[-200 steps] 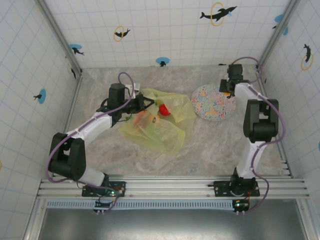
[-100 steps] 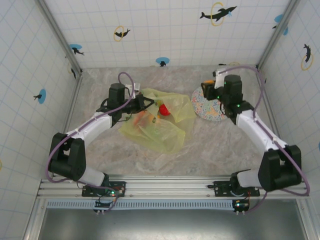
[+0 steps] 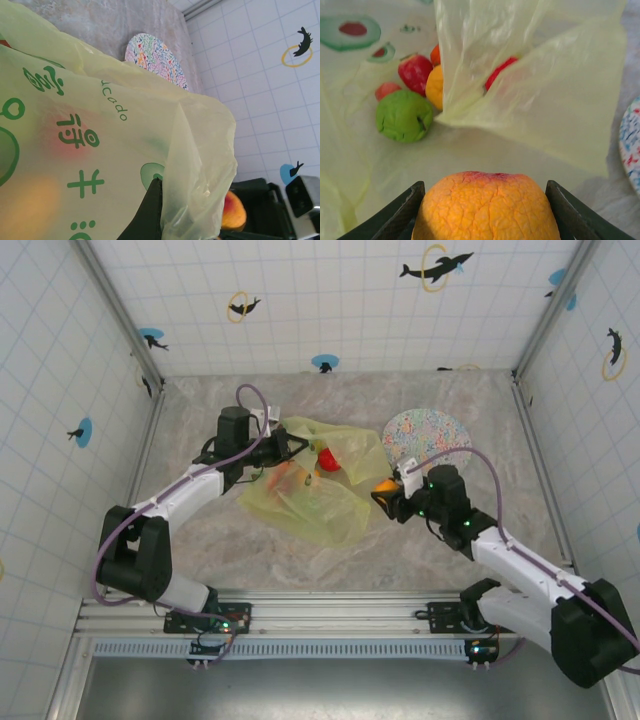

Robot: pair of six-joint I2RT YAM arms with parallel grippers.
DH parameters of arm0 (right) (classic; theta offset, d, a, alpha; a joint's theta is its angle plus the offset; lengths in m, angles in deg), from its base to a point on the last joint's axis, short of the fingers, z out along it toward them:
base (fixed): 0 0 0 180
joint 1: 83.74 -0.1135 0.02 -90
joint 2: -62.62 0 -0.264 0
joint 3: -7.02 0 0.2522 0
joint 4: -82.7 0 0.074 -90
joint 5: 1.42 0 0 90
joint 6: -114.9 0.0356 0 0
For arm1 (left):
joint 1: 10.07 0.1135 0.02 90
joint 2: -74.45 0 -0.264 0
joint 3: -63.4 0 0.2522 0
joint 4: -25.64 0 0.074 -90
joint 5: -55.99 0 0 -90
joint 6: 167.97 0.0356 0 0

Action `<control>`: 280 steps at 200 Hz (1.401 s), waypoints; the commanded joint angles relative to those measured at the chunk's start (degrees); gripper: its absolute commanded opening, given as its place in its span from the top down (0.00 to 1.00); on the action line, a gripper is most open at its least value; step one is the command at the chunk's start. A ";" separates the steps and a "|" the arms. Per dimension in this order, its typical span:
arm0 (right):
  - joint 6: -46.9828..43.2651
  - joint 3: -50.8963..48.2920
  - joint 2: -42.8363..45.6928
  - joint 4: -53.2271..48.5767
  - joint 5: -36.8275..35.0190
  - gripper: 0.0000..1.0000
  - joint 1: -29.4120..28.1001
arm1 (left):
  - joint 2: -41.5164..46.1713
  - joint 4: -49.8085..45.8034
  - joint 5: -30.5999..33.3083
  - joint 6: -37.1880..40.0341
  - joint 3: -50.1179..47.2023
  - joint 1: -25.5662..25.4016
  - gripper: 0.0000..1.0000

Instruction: Place the fruits into the plastic bag

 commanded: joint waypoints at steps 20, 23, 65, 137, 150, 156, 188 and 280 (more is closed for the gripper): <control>0.64 -1.60 -4.55 8.70 2.51 0.41 -3.57 | 1.20 1.21 -0.79 -0.58 0.07 -0.15 1.00; 0.64 -1.37 -5.15 9.19 2.63 0.42 -3.82 | 1.22 1.21 -0.82 -0.66 0.04 -0.14 1.00; 1.64 2.69 -14.59 16.36 3.66 0.42 -6.45 | 1.44 1.22 -0.87 -0.61 0.01 -0.16 1.00; 3.94 10.58 -29.48 27.52 -0.85 0.42 -11.14 | 1.48 1.26 -0.94 -0.60 0.06 -0.23 1.00; 3.89 11.68 -31.71 28.74 -3.52 0.41 -11.94 | 1.55 1.21 -0.99 -0.58 0.07 -0.25 1.00; 3.81 12.09 -32.64 29.20 -4.69 0.41 -12.25 | 1.57 1.26 -0.88 -0.58 0.03 -0.22 1.00; 3.87 14.36 -37.42 31.64 -13.45 0.39 -13.84 | 1.58 1.25 -0.91 -0.57 0.07 -0.22 1.00; 8.09 20.16 -46.55 33.69 -18.45 0.24 -14.46 | 1.61 0.87 -0.82 -0.33 0.15 -0.19 1.00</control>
